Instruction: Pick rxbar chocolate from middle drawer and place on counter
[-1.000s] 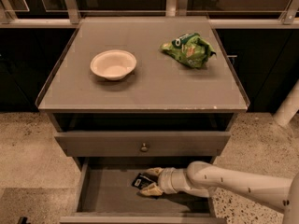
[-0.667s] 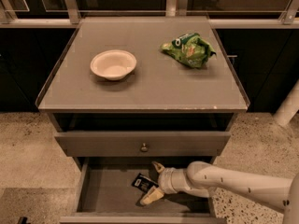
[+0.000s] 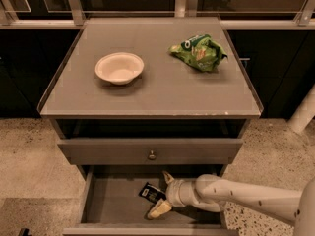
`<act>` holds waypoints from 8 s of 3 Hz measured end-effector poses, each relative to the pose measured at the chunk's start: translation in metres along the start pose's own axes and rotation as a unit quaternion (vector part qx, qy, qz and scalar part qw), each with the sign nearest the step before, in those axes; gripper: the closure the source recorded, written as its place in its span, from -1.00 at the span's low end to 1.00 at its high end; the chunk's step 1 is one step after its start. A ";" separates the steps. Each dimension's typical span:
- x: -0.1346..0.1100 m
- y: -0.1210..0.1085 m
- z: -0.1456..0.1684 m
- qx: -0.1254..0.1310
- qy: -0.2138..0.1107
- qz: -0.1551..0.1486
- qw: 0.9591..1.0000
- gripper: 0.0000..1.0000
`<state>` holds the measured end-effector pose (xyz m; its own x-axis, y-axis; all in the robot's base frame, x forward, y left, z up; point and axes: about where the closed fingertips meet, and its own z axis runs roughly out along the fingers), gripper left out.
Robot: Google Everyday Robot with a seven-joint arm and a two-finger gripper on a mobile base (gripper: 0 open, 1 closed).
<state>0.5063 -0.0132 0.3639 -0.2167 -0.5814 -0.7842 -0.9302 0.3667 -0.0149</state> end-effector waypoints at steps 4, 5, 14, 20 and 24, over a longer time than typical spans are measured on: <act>0.008 0.000 0.009 -0.004 0.002 0.012 1.000 0.31; 0.008 0.000 0.009 -0.004 0.002 0.012 1.000 0.78; -0.128 0.032 -0.209 0.119 -0.054 -0.084 0.988 1.00; -0.289 0.040 -0.353 0.151 -0.066 -0.258 0.952 1.00; -0.416 -0.052 -0.330 0.098 -0.071 -0.347 0.930 1.00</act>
Offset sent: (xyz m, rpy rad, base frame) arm 0.0008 0.0015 -0.0103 0.0051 0.0205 -0.0077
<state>0.5470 -0.0296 0.8958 0.4699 -0.6301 -0.6182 -0.7571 0.0723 -0.6492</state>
